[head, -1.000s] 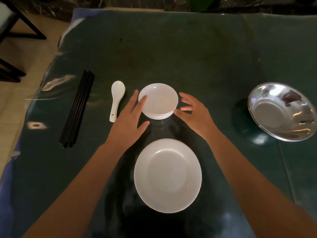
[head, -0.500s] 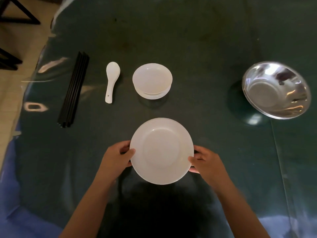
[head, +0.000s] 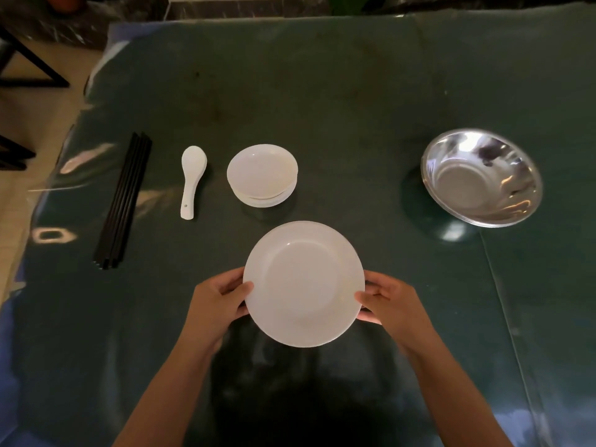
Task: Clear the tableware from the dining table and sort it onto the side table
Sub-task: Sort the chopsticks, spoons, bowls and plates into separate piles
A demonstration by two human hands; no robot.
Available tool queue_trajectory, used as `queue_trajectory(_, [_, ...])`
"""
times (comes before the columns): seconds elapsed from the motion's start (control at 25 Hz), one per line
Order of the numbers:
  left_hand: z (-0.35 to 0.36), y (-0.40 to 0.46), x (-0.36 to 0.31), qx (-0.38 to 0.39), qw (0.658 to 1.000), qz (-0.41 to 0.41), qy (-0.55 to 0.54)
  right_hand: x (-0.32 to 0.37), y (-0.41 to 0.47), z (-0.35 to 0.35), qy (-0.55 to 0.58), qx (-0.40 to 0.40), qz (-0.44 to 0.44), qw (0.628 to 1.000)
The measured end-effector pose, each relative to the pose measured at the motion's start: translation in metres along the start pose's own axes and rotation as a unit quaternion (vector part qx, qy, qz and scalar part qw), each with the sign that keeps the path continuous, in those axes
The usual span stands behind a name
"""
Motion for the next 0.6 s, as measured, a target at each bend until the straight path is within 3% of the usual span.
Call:
queue_trajectory(0.32, [0.091,0.054,-0.048,0.027,0.999,0.014,-0.042,0.047,0.061,-0.07,0.076,-0.088,-0.009,0.993])
queue_trajectory(0.6, [0.106,0.076,-0.049,0.029,0.995,0.078,0.058,0.046,0.086,-0.079,0.064,-0.104,-0.027,0.992])
Point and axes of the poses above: each hand's wrist, its own y-axis towards the middle knuckle, its own z-axis out of the palm, x = y × z, the point moved 6 cm from there along y, towards the middle knuckle, and after that the axes turned 1 degree about -y, right-handed, at the moved point
